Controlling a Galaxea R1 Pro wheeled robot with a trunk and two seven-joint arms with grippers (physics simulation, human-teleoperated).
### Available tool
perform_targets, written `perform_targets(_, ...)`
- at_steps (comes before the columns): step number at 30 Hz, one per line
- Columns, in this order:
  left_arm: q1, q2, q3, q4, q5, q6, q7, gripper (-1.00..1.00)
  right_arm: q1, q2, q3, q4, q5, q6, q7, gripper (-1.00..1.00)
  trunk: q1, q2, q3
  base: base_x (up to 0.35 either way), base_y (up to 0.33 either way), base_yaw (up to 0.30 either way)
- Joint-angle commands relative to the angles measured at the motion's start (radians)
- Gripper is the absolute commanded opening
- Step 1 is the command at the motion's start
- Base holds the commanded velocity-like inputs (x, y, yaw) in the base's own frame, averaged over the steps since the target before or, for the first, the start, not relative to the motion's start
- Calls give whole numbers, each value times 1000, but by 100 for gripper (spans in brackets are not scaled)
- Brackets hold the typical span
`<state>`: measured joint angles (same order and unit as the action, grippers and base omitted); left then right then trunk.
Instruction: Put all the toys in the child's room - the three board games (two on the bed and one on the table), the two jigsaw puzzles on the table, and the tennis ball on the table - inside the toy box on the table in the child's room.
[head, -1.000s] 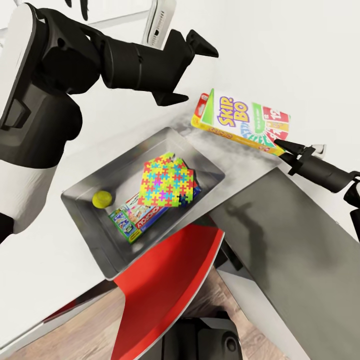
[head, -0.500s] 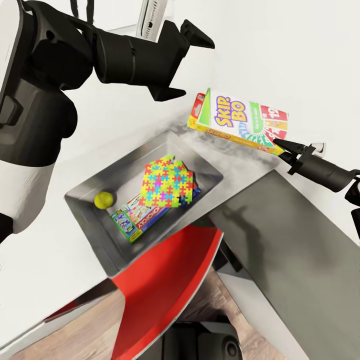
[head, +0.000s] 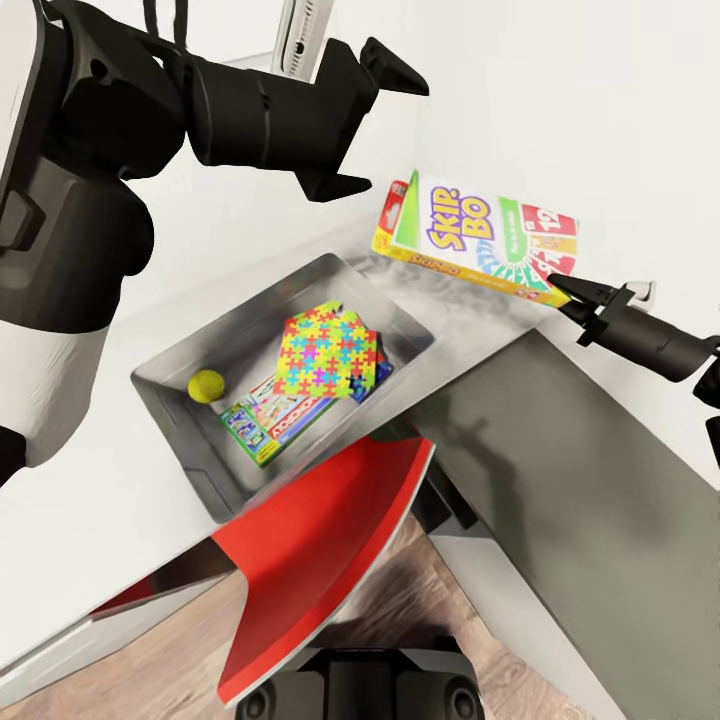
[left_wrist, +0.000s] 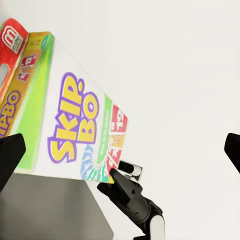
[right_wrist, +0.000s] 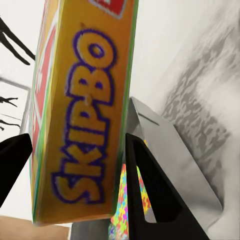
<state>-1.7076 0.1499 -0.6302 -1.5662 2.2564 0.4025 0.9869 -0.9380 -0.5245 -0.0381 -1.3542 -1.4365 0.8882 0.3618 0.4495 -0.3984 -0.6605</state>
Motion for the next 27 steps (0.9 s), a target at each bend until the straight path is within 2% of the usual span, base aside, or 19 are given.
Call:
perform_targets(1, -1, 0, 0, 0, 3, 3, 4, 100, -1, 0, -1, -4, 2, 5, 5, -100, 0, -2, -1, -29, -7, 20)
perform_targets(9, -1, 0, 1, 0, 3, 3, 4, 100, -1, -11, -2, -18, 2, 6, 5, -100, 0, -2, 0, -16, -4, 136)
perform_targets(27, -1, 0, 0, 0, 3, 3, 4, 100, -1, -24, -2, -23, 2, 8, 5, -100, 0, -2, 5, -2, 0, 263)
